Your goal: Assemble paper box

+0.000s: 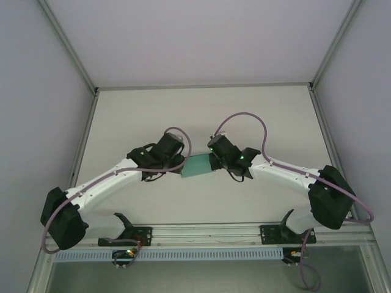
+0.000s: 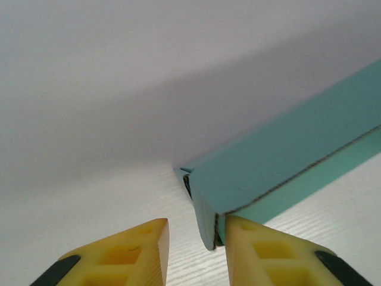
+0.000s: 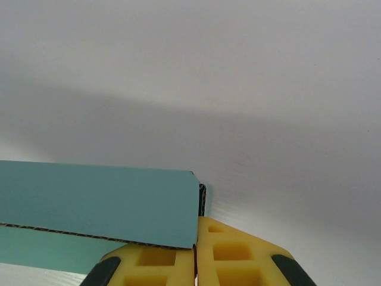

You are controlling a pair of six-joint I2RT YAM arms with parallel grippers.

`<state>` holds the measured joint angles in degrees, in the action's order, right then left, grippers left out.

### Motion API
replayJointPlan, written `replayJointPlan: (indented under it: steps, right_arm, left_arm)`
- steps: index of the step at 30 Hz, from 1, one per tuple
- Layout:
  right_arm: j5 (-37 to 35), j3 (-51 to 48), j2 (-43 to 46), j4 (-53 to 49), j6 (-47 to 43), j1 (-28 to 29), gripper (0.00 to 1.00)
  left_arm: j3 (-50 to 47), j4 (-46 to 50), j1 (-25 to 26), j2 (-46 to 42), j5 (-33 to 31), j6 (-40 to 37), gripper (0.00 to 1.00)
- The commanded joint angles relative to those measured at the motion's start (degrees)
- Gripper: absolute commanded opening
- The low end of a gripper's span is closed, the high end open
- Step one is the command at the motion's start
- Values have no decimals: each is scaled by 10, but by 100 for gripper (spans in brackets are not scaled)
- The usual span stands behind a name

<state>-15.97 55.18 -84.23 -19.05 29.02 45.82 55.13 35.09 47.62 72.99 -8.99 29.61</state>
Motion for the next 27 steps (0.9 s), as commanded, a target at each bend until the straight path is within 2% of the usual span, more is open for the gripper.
replayJointPlan:
  steps: [1, 3, 4, 12, 20, 25, 27]
  right_arm:
    - [21, -18, -23, -72, 15, 9, 0]
    - [19, -18, -24, -73, 14, 9, 0]
    - [20, -18, -24, -74, 15, 10, 0]
    - [2, -13, -30, -70, 29, 24, 0]
    - [-6, -9, -41, -71, 31, 35, 0]
    - [-6, -10, -42, -71, 30, 36, 0]
    - [-8, -12, -41, -72, 30, 36, 0]
  left_arm:
    - [3, -8, -11, 12, -4, 17, 16]
    - [4, -14, -12, 14, -2, 25, 2]
    - [4, -19, -13, 14, 1, 30, 0]
    - [15, -33, -14, 31, 5, 109, 0]
    - [20, -42, -32, 38, 54, 156, 0]
    - [35, -22, -44, 38, 83, 153, 0]
    - [33, -24, -59, 34, 114, 152, 0]
